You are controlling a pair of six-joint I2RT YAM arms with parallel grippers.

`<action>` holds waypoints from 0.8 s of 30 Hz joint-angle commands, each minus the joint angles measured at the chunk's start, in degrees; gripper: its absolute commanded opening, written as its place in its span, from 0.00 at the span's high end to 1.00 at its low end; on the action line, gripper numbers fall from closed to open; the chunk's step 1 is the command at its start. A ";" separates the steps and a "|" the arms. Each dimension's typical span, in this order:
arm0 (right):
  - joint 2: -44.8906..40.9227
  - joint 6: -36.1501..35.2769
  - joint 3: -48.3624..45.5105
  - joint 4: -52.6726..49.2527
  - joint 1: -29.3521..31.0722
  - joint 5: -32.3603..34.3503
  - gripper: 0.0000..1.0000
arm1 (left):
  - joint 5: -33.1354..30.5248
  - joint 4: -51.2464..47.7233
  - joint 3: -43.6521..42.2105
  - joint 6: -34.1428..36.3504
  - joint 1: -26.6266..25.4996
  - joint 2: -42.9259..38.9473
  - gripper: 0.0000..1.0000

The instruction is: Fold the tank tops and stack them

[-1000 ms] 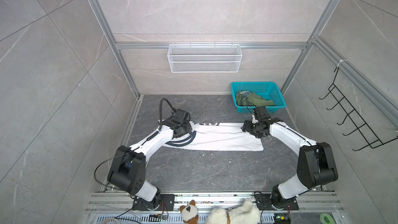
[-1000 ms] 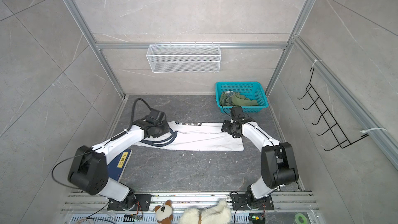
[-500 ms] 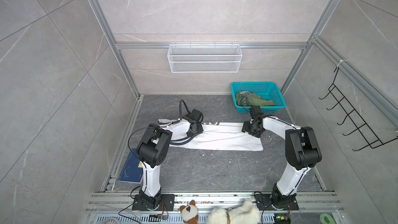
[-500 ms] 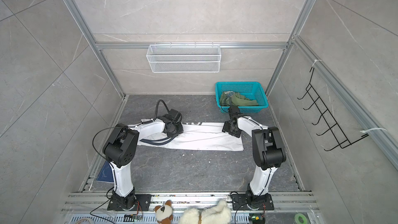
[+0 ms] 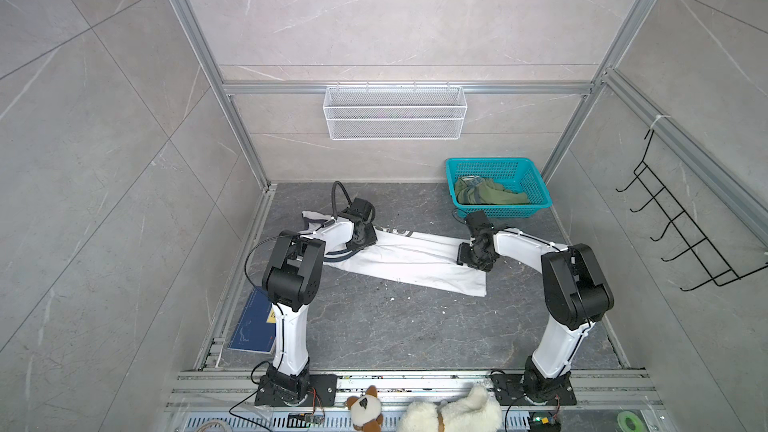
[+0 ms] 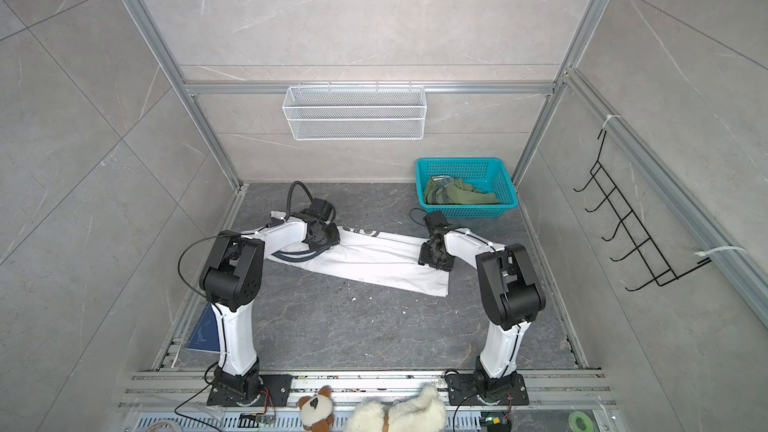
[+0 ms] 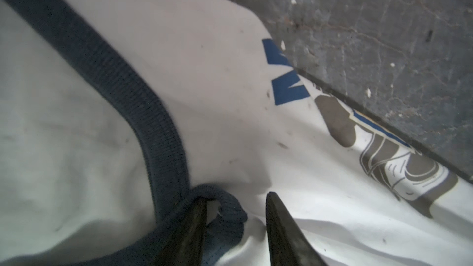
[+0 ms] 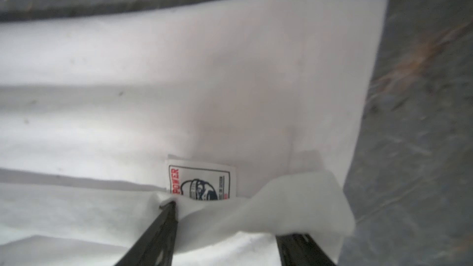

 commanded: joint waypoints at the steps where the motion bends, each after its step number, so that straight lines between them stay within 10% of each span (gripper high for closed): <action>1: -4.79 2.83 -5.91 -3.10 3.23 -2.23 0.37 | -2.62 -5.82 4.51 6.86 1.37 4.57 0.57; 15: -16.18 17.20 -17.08 0.74 24.89 -6.63 0.37 | 3.76 -13.09 30.44 16.59 -3.64 19.50 0.53; 24: -24.79 8.49 -7.72 -11.17 22.15 8.99 0.33 | -4.61 -22.87 34.84 14.19 -5.57 11.60 0.44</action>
